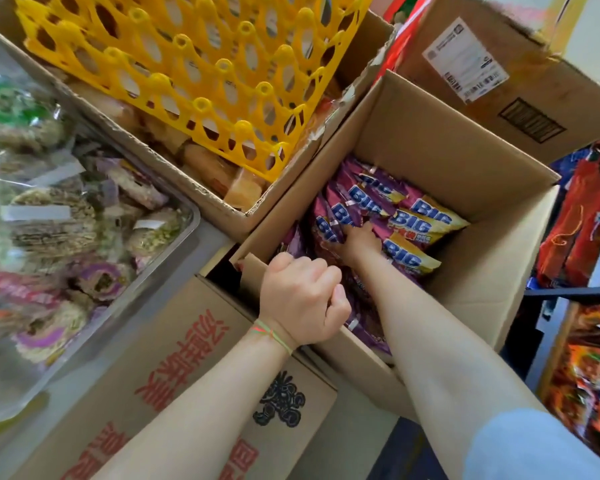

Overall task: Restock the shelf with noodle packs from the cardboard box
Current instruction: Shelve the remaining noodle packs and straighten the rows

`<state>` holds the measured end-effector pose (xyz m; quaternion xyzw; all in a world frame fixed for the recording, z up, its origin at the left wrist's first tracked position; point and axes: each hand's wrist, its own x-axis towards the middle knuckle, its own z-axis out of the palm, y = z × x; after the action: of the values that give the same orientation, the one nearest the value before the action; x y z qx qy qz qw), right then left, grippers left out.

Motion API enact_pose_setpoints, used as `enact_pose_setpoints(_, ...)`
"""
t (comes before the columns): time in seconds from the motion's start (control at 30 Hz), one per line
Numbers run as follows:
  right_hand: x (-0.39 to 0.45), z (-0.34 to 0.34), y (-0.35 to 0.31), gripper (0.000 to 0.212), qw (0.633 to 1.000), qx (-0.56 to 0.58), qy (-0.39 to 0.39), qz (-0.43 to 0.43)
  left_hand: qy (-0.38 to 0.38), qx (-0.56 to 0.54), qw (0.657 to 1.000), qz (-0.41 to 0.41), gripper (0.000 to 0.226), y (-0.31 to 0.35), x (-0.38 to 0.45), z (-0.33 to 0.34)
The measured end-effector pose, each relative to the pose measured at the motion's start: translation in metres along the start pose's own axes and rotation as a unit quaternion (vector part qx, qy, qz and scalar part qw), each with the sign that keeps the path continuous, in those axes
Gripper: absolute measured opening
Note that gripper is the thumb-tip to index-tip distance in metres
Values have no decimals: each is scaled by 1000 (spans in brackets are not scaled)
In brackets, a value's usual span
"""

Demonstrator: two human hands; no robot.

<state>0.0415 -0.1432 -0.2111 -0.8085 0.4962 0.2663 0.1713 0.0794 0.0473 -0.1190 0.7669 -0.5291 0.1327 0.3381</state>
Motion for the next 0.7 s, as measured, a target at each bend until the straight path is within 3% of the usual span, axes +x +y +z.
enact_pose_setpoints(0.2, -20, 12, 0, 35, 998, -44, 3, -53, -4, 4, 1000, -6, 25, 1, -1, 0)
enact_pose_setpoints(0.33, -33, 7, -3, 25, 997, -38, 54, -50, -14, 6, 1000, -7, 25, 1, -3, -4)
enact_pose_setpoints(0.47, -46, -2, 1, 22, 992, -45, 103, -63, -20, 7, 1000, -13, 25, 2, -2, -6)
enact_pose_setpoints(0.7, -58, -2, -1, 26, 989, -102, 69, -85, -8, 6, 1000, -18, 26, 5, -11, -9)
